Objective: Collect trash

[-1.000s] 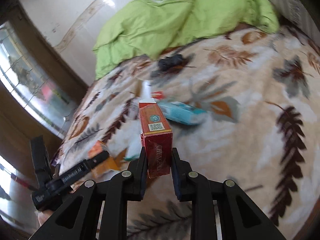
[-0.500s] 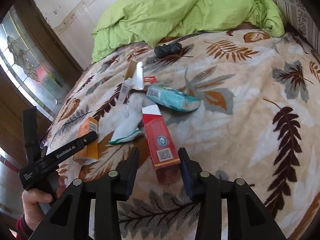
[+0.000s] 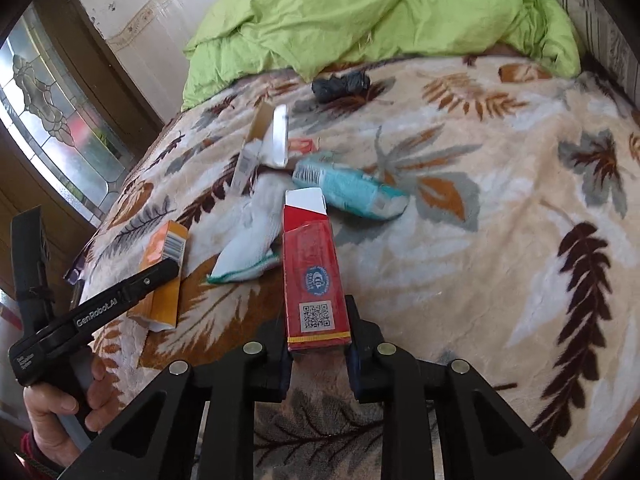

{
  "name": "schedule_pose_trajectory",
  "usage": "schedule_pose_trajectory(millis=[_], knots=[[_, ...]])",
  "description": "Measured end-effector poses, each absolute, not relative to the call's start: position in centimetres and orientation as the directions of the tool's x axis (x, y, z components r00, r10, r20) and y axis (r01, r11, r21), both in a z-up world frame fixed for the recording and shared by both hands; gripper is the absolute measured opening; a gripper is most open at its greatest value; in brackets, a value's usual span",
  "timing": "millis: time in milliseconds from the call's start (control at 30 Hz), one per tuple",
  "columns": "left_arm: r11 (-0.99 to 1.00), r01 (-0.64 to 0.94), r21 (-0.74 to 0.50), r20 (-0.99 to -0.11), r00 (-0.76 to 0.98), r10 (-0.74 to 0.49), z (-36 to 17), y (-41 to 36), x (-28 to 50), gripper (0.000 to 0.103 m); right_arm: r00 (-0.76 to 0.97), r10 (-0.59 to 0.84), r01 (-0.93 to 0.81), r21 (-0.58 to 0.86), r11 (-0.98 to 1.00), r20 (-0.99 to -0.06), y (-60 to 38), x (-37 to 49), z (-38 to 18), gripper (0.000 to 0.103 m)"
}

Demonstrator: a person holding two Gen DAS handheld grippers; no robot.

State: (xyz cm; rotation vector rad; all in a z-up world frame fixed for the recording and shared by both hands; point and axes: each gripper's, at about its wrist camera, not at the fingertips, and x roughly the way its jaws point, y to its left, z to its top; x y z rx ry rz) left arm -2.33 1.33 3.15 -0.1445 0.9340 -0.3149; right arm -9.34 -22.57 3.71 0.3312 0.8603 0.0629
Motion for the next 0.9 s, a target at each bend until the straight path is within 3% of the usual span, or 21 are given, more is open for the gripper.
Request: schedule_pose_trajectory(millis=[433, 700, 900], knots=[[0.941, 0.318, -0.119, -0.689, 0.655, -0.309, 5.3, -1.9, -4.4, 0.047, 0.771, 0.086, 0.084, 0.235, 0.968, -0.631, -22.2, -10.5, 6.0, 0.023], [0.937, 0.331, -0.108, -0.685, 0.658, -0.311, 5.3, -2.4, -4.7, 0.047, 0.774, 0.13, 0.059, 0.274, 0.96, -0.62, -22.2, -10.4, 6.0, 0.023], [0.938, 0.331, -0.104, -0.683, 0.661, -0.309, 5.3, -2.6, -4.8, 0.047, 0.774, 0.08, 0.056, 0.193, 0.98, -0.629, -21.5, -10.5, 6.7, 0.023]])
